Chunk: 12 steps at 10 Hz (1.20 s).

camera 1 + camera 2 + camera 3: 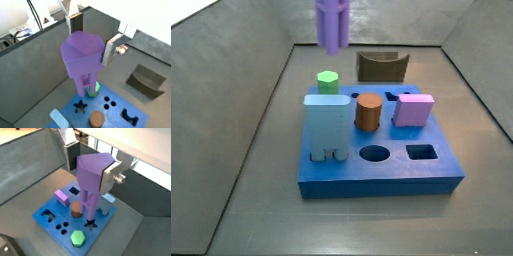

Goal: Pick up the 3 prong object. Move up. Move to above the board. Insert the 3 prong object.
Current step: Insert the 3 prong object.

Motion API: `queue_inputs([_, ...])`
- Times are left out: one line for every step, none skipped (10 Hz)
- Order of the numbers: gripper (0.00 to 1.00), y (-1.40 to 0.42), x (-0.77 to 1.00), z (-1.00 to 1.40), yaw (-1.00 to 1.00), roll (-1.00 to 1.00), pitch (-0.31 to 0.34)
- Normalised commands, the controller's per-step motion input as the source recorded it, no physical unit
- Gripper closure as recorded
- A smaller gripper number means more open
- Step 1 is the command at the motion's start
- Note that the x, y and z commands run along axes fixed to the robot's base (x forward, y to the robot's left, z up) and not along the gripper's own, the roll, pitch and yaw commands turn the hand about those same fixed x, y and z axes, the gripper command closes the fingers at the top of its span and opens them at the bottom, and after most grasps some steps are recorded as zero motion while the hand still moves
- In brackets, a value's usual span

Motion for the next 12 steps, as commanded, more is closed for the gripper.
queue_inputs([1.00,0.10,0.17,-0.03,-0.20,-0.02,0.020])
queue_inputs([1.00,0.16,0.24,0.00,-0.22,-0.05,0.050])
queue_inputs([1.00,0.17,0.26,0.00,-0.23,-0.07,0.034])
queue_inputs([1.00,0.19,0.20,0.00,-0.24,-0.07,0.009])
queue_inputs([1.00,0.21,0.21,-0.01,-0.21,-0.08,0.006])
queue_inputs([1.00,0.25,0.23,-0.10,-0.20,-0.07,0.010])
queue_inputs([1.00,0.27,0.20,-0.13,-0.30,-0.10,0.000])
queue_inputs([1.00,0.25,0.13,-0.18,-0.29,-0.08,0.000])
queue_inputs([1.00,0.23,0.13,-0.20,-0.28,-0.05,0.000])
queue_inputs([1.00,0.22,0.19,-0.22,-0.27,0.00,0.000])
queue_inputs([1.00,0.21,0.15,-0.26,-0.27,0.00,0.000])
queue_inputs([1.00,0.19,0.20,-0.23,-0.21,-0.01,0.000])
